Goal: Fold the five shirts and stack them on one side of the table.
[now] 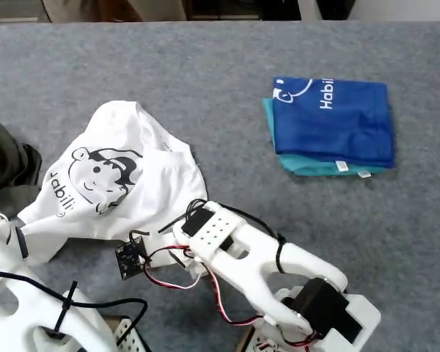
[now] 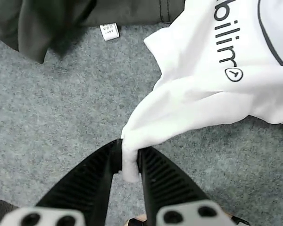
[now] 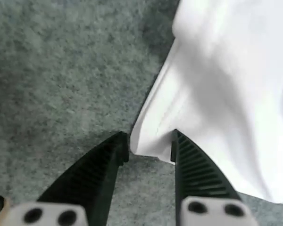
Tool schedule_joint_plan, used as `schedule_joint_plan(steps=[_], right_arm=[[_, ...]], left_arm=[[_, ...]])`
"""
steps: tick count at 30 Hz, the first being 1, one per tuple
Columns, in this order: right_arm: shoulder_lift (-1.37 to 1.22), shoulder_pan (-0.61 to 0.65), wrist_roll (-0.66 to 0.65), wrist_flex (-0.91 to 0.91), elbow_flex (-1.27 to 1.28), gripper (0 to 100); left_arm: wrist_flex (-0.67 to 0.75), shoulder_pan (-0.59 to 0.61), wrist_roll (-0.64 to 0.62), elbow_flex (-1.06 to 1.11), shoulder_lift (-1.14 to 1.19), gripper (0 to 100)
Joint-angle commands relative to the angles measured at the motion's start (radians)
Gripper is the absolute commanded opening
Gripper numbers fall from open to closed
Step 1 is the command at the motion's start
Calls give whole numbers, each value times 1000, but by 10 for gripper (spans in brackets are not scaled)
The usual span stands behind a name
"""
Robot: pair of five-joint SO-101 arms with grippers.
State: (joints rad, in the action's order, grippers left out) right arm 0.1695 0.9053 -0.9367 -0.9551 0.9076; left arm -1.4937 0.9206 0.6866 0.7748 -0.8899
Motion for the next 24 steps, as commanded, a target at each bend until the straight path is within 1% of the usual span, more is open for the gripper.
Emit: schedule_joint_plan(steps=[1,3,12,20,22,24], right_arm=[[-19,-19,2,6,-39,163],[-45,-19,-21,-8,-48,163],[-216,-31,-25,-112,-219,160],[-237,-41,-20,-129,-237,159],[-237,-41,-2,-126,-240,138],[-243,-41,9,-124,-249,78]], left_arm=[[5,-5,-9,-3,-5,19],[5,-5,-9,-3,-5,19],[3,-3,-9,-5,-13,19],[3,0,-11,-12,-15,19],[-21,-2,-2,-14,-15,19],[-68,-11,23,-32,-15,19]])
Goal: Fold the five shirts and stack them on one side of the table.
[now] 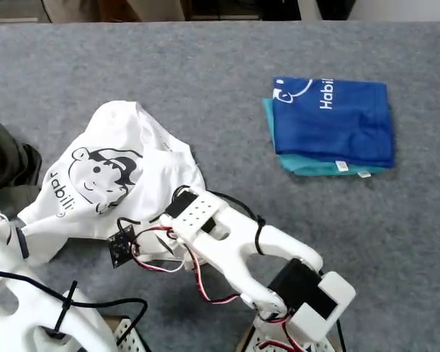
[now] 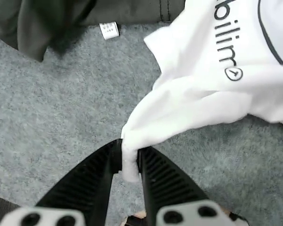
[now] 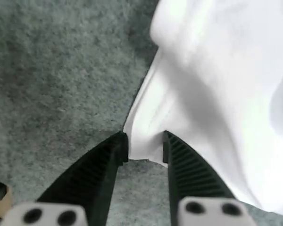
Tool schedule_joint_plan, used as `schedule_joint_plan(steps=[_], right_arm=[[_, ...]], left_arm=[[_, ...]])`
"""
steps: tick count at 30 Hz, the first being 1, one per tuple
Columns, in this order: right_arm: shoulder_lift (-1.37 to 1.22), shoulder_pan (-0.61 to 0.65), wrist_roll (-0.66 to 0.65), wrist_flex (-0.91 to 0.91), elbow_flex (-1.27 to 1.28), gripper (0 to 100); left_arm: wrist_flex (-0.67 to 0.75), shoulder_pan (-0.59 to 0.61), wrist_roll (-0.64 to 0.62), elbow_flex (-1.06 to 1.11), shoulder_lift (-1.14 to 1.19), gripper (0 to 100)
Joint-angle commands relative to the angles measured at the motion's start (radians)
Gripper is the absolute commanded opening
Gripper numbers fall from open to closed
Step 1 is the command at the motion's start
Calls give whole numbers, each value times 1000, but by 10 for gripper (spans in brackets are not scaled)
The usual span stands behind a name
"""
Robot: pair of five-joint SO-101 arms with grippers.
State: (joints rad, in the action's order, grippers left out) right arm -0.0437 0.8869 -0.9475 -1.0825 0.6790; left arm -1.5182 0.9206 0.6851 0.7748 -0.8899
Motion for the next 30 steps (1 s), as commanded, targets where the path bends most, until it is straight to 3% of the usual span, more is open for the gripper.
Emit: schedule_joint_plan(steps=[1,3,11,17,24,30], right_arm=[[-31,-22,26,2,-27,47],[-42,-22,48,2,-33,2],[-65,-24,123,-11,-68,1],[-30,-39,124,-132,-91,1],[246,-173,164,-287,-177,1],[634,-263,206,-450,-348,1]], left_arm=[[-52,-11,26,-38,-15,19],[-52,-11,26,-46,-15,19],[-54,-11,26,-52,-15,19],[-57,-9,25,-92,-15,19],[-172,-18,-89,-379,-16,19],[-241,-132,-212,-608,-35,19]])
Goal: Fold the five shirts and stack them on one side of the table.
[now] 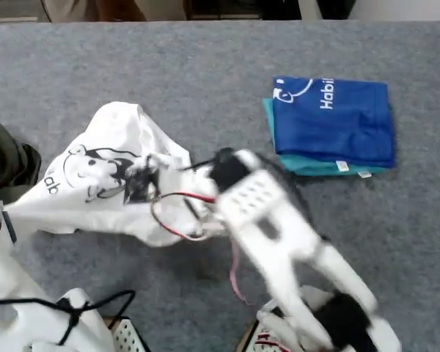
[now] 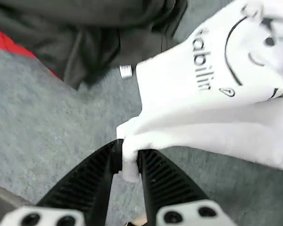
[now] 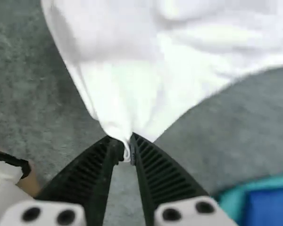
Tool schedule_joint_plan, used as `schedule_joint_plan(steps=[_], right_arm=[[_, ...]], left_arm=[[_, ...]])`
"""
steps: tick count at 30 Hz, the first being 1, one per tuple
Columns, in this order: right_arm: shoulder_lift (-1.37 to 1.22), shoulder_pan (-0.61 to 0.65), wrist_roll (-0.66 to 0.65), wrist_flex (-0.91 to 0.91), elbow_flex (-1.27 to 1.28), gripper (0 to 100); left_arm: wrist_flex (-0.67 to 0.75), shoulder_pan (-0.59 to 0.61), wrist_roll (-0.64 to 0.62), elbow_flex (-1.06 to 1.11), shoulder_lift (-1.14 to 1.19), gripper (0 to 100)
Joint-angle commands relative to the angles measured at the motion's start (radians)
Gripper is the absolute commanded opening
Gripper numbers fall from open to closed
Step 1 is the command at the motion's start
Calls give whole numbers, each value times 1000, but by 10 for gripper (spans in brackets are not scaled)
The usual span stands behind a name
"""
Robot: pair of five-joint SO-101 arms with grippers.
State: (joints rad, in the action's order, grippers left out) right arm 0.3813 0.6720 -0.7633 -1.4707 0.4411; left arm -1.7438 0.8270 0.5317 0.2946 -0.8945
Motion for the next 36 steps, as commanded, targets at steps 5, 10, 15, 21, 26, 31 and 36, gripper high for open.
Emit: schedule_joint_plan(steps=[5,10,15,21,26,31,36], right_arm=[[498,-134,110,-121,-314,1],[611,-260,292,-124,-599,1],[610,-294,304,-120,-874,1],[608,-292,354,40,-1072,1],[608,-294,373,150,-1133,1],[608,-295,365,275,-1138,1],[564,-295,364,328,-1122,1]], left_arm=[[-15,-117,-110,-299,-139,18],[-15,-141,-253,-532,-193,19],[-15,-140,-307,-698,-199,19],[-15,-133,-293,-812,-269,19],[-15,-132,-209,-667,-456,19],[-15,-132,-146,-454,-634,19],[-15,-132,-124,-351,-702,19]])
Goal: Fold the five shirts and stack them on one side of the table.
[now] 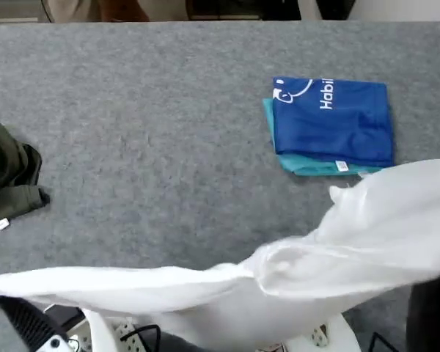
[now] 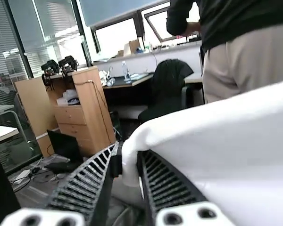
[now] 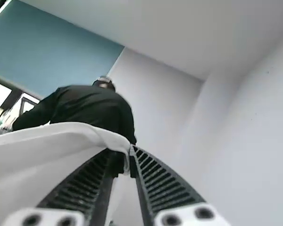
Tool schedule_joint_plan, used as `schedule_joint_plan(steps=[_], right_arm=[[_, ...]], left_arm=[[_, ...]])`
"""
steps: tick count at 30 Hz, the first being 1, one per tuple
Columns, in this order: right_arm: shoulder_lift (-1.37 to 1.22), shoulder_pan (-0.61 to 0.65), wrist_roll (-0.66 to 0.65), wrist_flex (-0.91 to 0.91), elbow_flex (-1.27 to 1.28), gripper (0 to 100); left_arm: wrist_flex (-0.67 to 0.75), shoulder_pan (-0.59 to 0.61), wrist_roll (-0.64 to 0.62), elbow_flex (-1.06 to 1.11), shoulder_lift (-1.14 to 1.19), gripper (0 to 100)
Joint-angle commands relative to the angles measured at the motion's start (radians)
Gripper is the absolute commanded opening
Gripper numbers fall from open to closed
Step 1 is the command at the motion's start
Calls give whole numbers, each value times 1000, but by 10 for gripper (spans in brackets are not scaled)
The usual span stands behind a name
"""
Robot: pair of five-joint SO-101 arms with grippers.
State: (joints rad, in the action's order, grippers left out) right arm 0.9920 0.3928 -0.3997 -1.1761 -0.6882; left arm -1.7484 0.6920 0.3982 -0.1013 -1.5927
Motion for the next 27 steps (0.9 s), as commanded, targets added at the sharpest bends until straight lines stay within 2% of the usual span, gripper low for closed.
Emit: schedule_joint_plan(steps=[1,7,14,18,20,23,27], right_arm=[[-59,-13,0,31,13,1],[-105,-10,-2,-72,7,1],[-99,-8,-86,-184,5,1],[-110,-8,-106,-253,28,1],[-128,-8,-107,-262,101,1],[-173,-8,-106,-196,275,1],[-274,-13,-95,104,559,1]], left_arm=[[-9,2,8,44,-4,19],[221,2,6,54,62,19],[175,-5,9,17,156,19],[166,-9,6,97,160,19],[252,-21,6,249,180,19],[471,-49,8,514,216,19],[882,-87,3,804,280,19]])
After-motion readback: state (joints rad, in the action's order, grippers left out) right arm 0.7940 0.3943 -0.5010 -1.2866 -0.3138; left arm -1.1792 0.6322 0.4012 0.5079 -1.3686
